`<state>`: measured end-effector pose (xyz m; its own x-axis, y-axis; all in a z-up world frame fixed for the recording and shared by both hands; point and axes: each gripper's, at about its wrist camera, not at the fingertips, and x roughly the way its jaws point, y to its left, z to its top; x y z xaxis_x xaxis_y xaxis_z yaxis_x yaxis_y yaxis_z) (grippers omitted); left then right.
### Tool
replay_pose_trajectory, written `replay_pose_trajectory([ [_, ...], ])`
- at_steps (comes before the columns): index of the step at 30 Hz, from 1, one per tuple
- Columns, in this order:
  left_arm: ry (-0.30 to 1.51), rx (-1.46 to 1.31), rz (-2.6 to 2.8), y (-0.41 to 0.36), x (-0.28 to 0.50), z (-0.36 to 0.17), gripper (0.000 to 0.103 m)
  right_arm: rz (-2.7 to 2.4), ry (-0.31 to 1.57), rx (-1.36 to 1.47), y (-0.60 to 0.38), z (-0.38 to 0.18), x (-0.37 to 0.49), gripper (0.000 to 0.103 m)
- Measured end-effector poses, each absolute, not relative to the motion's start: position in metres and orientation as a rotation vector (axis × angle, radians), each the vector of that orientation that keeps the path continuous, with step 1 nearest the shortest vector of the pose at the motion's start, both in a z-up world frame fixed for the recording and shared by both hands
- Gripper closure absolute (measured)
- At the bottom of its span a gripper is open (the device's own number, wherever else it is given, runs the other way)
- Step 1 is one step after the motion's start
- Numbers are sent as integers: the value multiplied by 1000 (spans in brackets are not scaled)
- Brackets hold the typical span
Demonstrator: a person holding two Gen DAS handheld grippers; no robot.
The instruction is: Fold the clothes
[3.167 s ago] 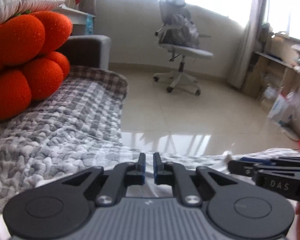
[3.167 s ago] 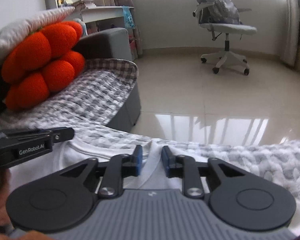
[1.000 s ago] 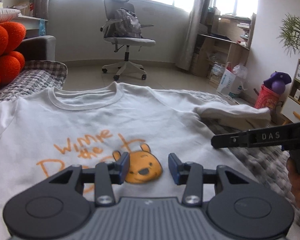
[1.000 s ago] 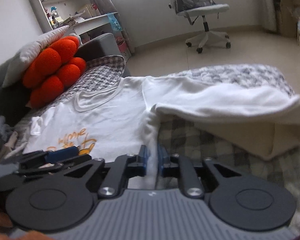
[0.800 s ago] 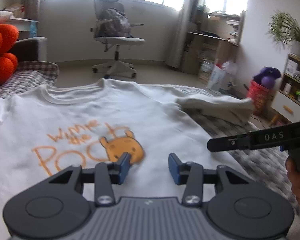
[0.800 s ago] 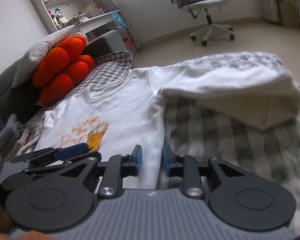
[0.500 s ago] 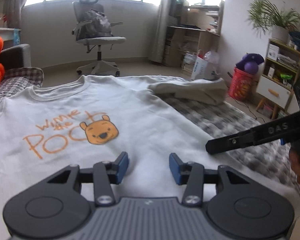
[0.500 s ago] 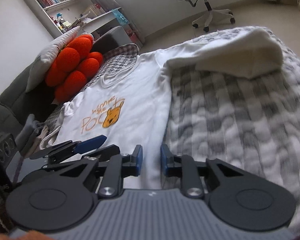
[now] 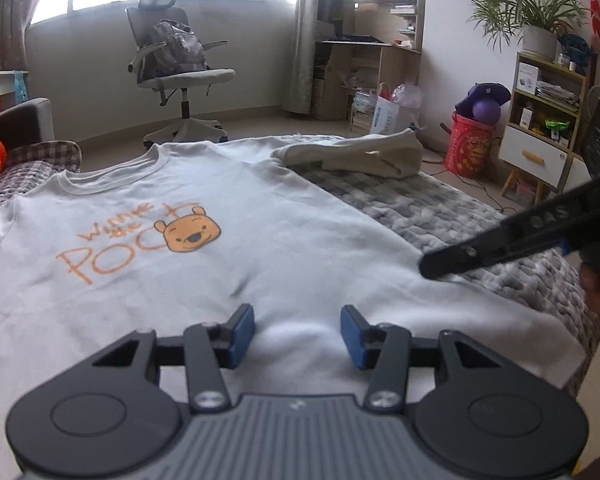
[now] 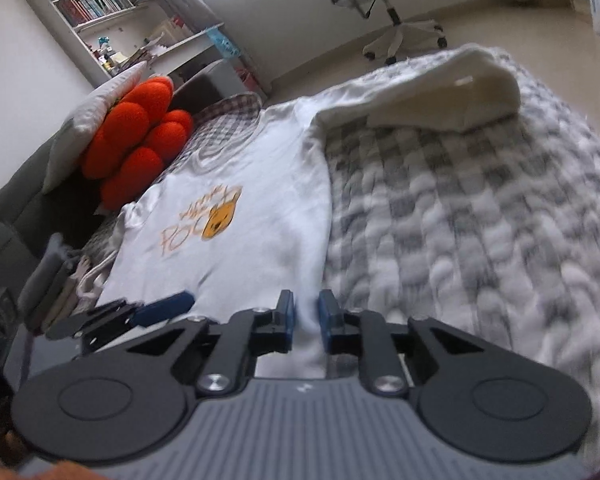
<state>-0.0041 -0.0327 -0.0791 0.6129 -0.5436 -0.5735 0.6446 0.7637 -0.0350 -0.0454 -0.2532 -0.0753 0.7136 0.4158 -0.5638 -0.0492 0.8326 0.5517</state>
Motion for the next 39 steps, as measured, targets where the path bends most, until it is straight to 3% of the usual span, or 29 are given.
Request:
replay_pose_trajectory([
  [14,622,217,-721,-25,-34,-77,55,375,790,791,-271,-84,-113,83],
  [15,623,221,-724,-24,-36,-77,55,376,797,782,-271,-84,-114,85],
  [16,626,223,-727,-23,-38,-77,54,358,808,745,-268,-83,-114,95],
  [24,657,228,-694,6,-55,-70,53,283,799,654,-272,-82,-120,98],
  [33,746,70,-557,85,-77,-54,53,318,800,729,-277,-88,-126,79],
  [35,749,22,-519,106,-79,-51,53,326,798,743,-277,-87,-127,71],
  [39,768,-43,-448,138,-80,-51,53,333,800,742,-273,-85,-127,69],
])
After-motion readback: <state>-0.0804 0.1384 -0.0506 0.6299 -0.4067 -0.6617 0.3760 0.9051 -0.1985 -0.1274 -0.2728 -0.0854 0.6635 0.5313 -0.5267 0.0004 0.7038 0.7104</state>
